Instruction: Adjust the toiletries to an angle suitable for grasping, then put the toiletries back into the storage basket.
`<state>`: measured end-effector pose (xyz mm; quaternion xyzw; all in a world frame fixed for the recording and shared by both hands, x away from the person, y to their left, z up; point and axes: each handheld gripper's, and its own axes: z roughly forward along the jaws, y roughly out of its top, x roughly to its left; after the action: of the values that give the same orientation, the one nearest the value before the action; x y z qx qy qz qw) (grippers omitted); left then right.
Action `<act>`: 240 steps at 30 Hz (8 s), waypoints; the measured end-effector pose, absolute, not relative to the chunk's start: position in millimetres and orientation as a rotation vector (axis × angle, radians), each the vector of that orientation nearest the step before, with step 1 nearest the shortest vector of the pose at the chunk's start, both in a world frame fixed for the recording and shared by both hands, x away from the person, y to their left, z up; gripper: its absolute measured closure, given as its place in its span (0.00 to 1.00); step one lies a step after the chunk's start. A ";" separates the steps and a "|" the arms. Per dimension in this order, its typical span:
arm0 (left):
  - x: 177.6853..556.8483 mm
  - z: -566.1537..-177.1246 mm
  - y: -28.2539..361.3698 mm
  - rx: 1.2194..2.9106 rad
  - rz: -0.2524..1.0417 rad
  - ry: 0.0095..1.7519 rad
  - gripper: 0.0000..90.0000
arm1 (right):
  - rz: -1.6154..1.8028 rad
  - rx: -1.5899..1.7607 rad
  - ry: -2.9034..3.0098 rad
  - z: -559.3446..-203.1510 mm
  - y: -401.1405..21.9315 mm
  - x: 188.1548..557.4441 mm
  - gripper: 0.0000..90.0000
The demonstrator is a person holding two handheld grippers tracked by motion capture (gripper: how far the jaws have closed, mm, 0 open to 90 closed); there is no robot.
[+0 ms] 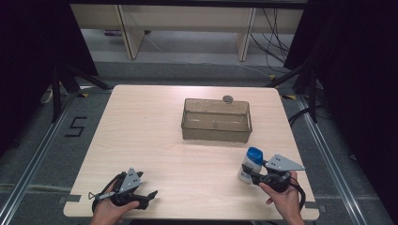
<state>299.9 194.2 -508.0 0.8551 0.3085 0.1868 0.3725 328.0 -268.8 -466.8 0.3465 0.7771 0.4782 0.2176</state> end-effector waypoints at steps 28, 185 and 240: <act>297.0 -507.8 193.6 2.171 0.478 0.791 0.17 | 1.279 1.039 2.131 -446.3 -259.0 340.6 0.60; 296.8 -506.3 195.9 2.154 0.471 0.797 0.17 | 1.138 1.252 2.003 -455.0 -245.4 487.6 0.42; 295.8 -505.3 195.5 2.143 0.469 0.804 0.17 | 1.231 1.268 1.916 -430.8 -271.1 437.8 0.27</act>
<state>295.8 195.5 -505.3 0.8439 0.3166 0.1848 0.3917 437.8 -271.1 -430.8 0.4691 0.7088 0.4556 0.2645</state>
